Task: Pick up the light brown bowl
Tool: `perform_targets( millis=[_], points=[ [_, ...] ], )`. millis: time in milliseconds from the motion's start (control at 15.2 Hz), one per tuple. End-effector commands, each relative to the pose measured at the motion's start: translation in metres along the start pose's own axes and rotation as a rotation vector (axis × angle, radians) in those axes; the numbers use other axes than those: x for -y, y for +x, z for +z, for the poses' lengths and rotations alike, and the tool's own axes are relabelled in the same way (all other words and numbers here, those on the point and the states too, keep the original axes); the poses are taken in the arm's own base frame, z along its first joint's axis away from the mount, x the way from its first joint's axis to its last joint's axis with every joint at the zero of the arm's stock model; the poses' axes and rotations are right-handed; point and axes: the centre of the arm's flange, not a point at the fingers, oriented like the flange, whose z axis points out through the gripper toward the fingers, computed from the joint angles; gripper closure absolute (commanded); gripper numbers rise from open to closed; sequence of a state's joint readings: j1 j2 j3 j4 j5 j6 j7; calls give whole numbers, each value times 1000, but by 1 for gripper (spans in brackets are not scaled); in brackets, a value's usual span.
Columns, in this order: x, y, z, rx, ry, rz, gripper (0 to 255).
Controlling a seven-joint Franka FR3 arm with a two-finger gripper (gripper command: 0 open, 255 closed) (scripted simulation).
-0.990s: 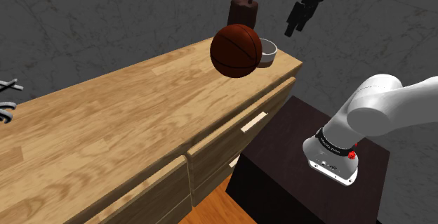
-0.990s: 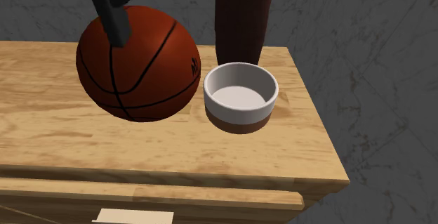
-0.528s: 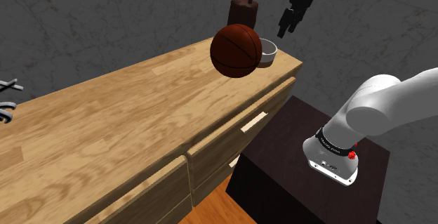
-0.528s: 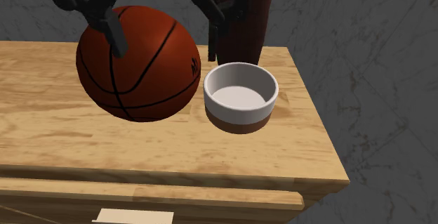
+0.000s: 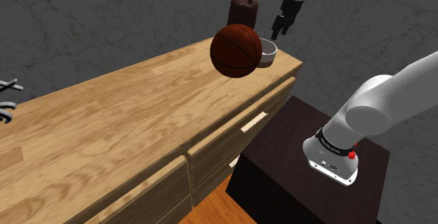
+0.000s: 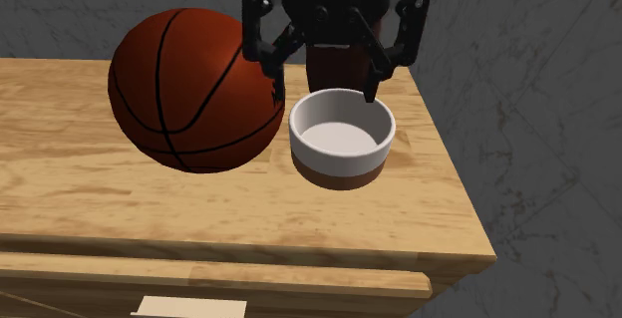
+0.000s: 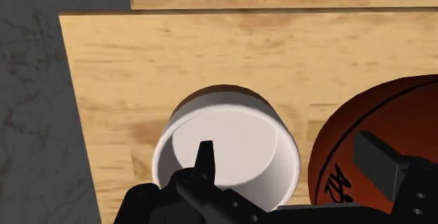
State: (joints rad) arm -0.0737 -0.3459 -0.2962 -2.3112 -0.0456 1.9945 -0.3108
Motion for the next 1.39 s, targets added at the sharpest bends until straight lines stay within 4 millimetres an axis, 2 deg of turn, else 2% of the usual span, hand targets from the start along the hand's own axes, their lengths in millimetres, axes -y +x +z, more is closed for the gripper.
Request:
perform_targets(
  millis=[0, 660, 726, 1188, 1320],
  points=[
    [-20, 15, 10, 1, -7, -1, 0],
    [-113, 83, 70, 7, -33, 1, 0],
    [-113, 83, 71, 7, -33, 1, 0],
    [-115, 82, 111, 7, -33, 1, 0],
    [-115, 82, 111, 7, -33, 1, 0]
  ],
)
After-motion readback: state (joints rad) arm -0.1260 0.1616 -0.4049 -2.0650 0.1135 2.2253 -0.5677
